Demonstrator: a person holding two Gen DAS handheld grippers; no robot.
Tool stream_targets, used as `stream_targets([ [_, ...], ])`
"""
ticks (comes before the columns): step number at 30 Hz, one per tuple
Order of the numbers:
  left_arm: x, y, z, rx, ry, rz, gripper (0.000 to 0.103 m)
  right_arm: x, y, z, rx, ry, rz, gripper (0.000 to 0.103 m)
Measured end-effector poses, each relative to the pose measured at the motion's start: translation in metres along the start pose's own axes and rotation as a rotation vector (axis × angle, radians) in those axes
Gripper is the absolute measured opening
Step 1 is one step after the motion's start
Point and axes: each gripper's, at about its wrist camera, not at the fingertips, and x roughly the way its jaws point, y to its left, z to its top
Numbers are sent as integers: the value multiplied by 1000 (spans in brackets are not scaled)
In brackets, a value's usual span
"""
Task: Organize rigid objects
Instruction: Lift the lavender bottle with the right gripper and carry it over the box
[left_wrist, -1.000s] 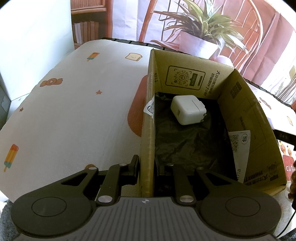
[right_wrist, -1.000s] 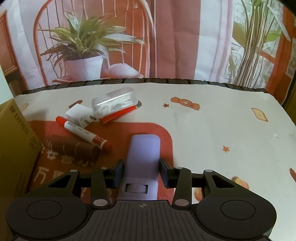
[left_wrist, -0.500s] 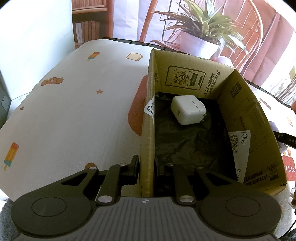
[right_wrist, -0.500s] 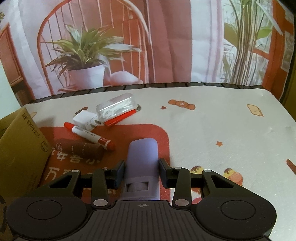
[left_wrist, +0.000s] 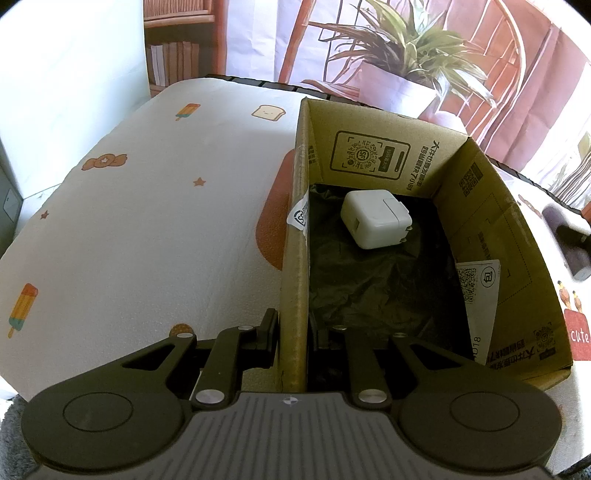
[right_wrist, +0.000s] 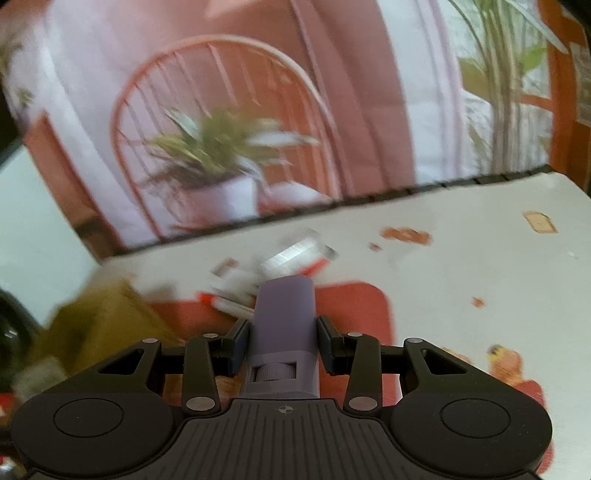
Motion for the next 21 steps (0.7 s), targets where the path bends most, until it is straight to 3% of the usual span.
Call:
stream_targets([
  [5,0,0,0,1,-1,1,18,-18,35,16,-25,-40,137,37],
  [9,0,-1,-1,2,-2,2,18,-20,71,19,-66,-18,257,37],
  [16,0,-1,-2,-1,-3,1,18,5,135,5,-168,119,379,37],
  [21,0,-1,-1,-1,-3,1,18,19,167,-10,-252,202,395,37],
])
